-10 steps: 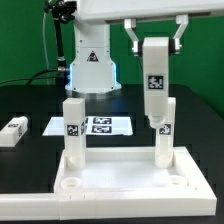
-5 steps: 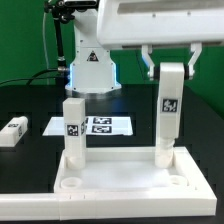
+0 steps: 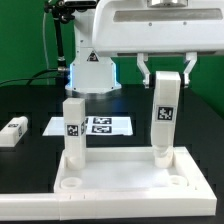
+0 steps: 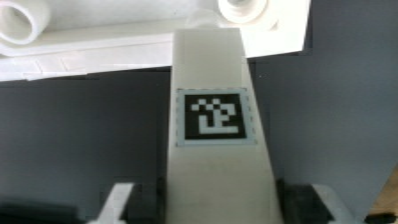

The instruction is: Assemble desk

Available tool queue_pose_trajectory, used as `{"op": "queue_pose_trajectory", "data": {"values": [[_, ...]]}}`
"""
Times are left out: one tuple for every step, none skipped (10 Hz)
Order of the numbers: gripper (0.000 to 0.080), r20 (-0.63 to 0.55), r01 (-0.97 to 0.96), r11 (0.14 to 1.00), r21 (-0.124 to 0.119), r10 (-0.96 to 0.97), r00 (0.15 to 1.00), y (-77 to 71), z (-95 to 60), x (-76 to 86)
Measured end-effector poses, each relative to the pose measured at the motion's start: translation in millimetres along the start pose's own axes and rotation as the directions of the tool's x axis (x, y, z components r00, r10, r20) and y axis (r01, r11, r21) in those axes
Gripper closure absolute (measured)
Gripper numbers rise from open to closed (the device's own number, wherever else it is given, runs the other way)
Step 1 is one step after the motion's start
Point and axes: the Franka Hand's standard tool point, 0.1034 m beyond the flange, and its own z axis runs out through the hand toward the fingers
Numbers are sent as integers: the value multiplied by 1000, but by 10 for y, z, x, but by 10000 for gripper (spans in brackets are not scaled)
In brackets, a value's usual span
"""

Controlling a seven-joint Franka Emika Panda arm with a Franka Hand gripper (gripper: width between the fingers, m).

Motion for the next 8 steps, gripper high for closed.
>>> {"op": "queue_pose_trajectory", "data": {"values": [[512,-52,1,1000,23,0,999,-58,-9,56],[512,-107,8,999,52,-2,994,-177,37,29],[512,-120,2,998,65,6,993,-235,55,-2],[512,-129,0,997,72,10,992,-257,54,-21],[512,-123,5,998,69,4,992,-237,74,-56],[512,-117,7,998,65,1,993,-211,102,-84],[512,-112,10,998,62,-3,994,-200,126,-107],[512,-100,13,998,58,-8,995,-187,149,-134]]}}
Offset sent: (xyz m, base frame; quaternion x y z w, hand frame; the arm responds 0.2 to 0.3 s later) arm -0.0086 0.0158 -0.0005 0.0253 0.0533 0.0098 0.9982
